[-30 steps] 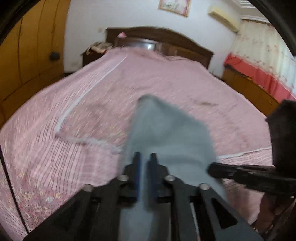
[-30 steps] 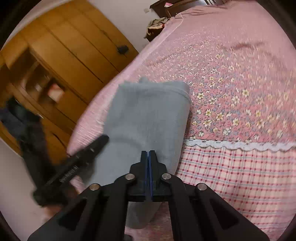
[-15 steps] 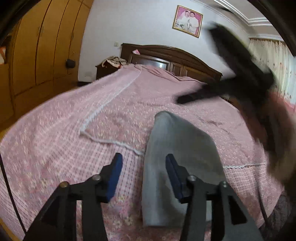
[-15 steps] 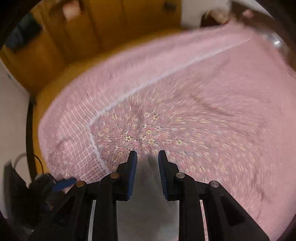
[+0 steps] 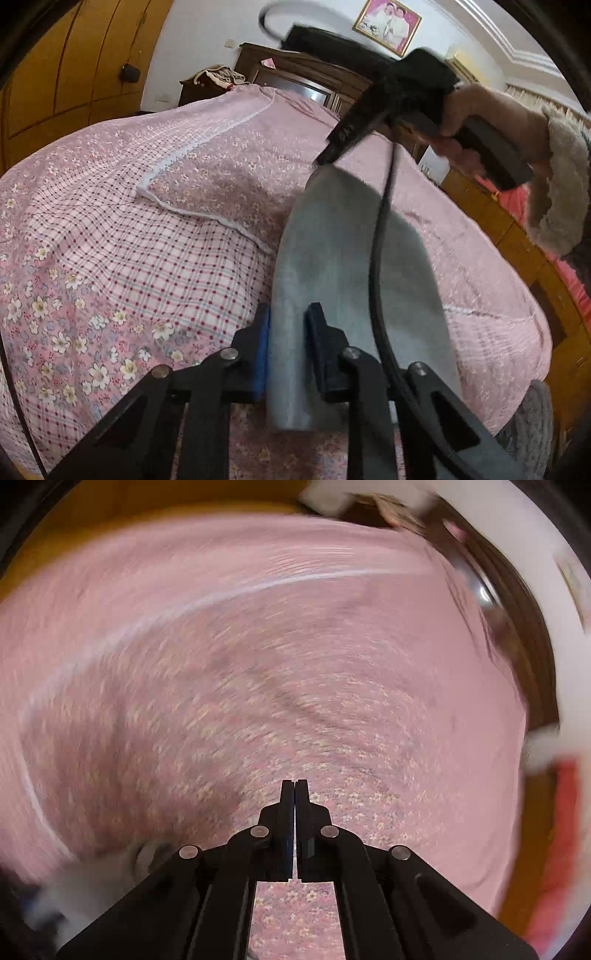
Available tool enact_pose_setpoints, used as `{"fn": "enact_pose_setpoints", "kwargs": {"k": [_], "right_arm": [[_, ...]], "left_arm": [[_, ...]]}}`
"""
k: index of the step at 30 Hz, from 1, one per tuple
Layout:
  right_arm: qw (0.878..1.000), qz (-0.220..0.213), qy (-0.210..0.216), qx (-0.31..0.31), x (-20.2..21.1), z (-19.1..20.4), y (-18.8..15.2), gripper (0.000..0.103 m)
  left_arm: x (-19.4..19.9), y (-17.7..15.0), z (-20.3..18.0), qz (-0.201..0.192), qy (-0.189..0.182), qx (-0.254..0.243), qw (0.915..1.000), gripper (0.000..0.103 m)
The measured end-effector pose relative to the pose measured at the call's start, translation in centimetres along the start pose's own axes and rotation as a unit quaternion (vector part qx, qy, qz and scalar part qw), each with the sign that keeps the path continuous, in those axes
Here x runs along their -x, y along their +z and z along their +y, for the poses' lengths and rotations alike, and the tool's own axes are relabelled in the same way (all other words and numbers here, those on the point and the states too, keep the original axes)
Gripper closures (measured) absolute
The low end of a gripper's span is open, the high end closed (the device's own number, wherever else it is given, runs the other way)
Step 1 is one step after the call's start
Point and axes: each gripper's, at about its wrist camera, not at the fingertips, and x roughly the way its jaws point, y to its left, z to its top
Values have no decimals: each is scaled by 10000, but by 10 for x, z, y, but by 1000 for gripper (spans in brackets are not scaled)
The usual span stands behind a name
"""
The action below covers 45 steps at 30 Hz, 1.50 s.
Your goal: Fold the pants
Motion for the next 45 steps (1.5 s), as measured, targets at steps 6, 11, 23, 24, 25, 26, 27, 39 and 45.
{"fn": "enact_pose_setpoints", "kwargs": {"k": [6,11,23,24,25,26,27,39,45], "right_arm": [[9503,-1176,2630,-1185,54,-22,-99,66],[8371,-1626,4473,-2696,19,-46,-209,45],[7954,-1215,5071,-3088,-51,-6,-238,53],[8049,-1227,4982,-2981,-51,-2,-232,53],[8211,-1201,4781,-2877,-52,3,-221,53],[8277,-1201,4699,-2823,-53,6,-214,53],[8342,-1269,4613,-2743,-52,10,-206,53],[7961,-1727,4918,-3076,-52,17,-209,78],[8038,-2039,4878,-2727,-3,9,-198,79]], "left_arm": [[2,10,6,-77,-240,186,9995,73],[21,45,23,-133,-1064,67,9942,42],[-53,62,33,1635,-1789,-226,9699,39],[-52,59,33,1658,-1833,-229,9687,39],[-54,56,30,1716,-1900,-255,9663,39],[-52,52,28,1757,-1942,-282,9647,39],[-53,49,26,1783,-1928,-301,9644,39],[-76,53,5,1575,-2096,-25,9650,65],[-45,60,-1,1279,-2205,129,9669,71]]}}
